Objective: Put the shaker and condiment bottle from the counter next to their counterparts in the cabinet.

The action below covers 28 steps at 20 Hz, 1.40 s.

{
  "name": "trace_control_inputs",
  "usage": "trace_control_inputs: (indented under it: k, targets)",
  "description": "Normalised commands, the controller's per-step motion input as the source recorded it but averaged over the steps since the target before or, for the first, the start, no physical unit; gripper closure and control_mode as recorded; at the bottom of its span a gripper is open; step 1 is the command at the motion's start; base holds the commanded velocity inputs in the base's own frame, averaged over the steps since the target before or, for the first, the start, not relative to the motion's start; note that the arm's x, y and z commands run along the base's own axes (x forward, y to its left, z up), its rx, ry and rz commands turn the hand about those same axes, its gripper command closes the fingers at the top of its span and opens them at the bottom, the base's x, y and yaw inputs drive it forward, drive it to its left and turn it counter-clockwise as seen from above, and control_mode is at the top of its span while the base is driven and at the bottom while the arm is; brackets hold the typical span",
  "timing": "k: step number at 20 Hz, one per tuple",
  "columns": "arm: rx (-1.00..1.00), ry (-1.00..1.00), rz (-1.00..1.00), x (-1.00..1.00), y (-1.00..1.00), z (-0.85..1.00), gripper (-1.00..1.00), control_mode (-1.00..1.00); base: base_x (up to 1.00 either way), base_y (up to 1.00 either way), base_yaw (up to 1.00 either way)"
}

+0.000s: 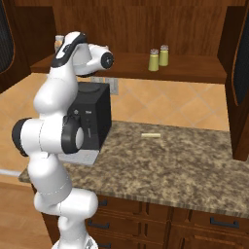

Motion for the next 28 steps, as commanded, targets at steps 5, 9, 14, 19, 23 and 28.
trace_control_inputs:
  k: [5, 9, 14, 19, 23, 28]
  targets:
    - [0.0, 0.0, 0.01, 0.0, 0.07, -0.09, 1.0, -1.0, 0.0, 0.0, 0.0]
    - [0.0, 0.0, 0.01, 0.0, 0.05, -0.14, 1.0, -1.0, 0.0, 0.0, 0.0]
    - [0.0, 0.0, 0.01, 0.0, 0.08, -0.29, -1.0, -1.0, 0.0, 0.0, 0.0]
    - [0.0, 0.0, 0.01, 0.0, 0.02, -0.25, -1.0, -1.0, 0.0, 0.0, 0.0]
    - [0.0, 0.0, 0.0, 0.0, 0.0, -0.2, -1.0, -1.0, 0.0, 0.0, 0.0]
    - [0.01, 0.0, 0.0, -0.08, 0.0, -0.08, -1.0, -1.0, 0.0, 0.0, 0.0]
